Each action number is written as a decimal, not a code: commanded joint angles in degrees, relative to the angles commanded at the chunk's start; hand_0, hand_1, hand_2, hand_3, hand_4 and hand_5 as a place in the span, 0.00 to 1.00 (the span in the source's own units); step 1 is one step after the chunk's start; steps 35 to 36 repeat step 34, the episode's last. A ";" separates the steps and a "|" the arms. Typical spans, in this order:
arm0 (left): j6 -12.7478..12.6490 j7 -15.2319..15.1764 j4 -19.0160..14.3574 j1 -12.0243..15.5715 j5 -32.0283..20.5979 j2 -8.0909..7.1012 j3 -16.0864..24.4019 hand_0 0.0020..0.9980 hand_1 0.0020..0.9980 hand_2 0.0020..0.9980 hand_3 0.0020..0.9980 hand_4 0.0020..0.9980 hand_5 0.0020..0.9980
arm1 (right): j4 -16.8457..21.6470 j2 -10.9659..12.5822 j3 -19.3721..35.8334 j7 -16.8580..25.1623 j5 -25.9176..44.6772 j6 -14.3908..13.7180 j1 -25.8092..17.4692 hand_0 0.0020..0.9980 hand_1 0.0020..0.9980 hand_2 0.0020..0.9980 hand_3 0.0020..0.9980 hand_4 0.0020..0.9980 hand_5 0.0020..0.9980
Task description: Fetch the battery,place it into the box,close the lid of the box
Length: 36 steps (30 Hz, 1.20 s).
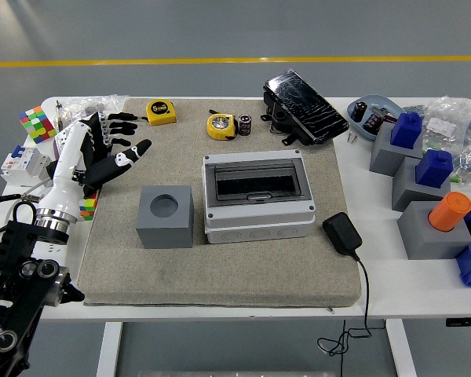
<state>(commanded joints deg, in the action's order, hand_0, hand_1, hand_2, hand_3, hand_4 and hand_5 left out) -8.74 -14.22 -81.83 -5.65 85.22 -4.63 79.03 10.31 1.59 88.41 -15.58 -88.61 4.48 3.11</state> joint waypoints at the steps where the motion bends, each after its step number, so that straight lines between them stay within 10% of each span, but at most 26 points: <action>1: 0.01 0.01 0.00 0.07 0.04 0.00 0.17 0.43 0.58 0.58 0.61 0.96 0.34 | 0.00 0.01 -0.05 0.02 0.02 -0.01 -0.01 0.64 0.67 0.67 0.60 0.99 0.59; 36: 0.14 0.12 -0.09 0.38 0.42 -0.11 2.18 0.43 0.58 0.58 0.61 0.96 0.34 | 0.00 -0.01 0.08 0.04 -0.03 -0.01 0.04 0.64 0.67 0.67 0.61 0.99 0.59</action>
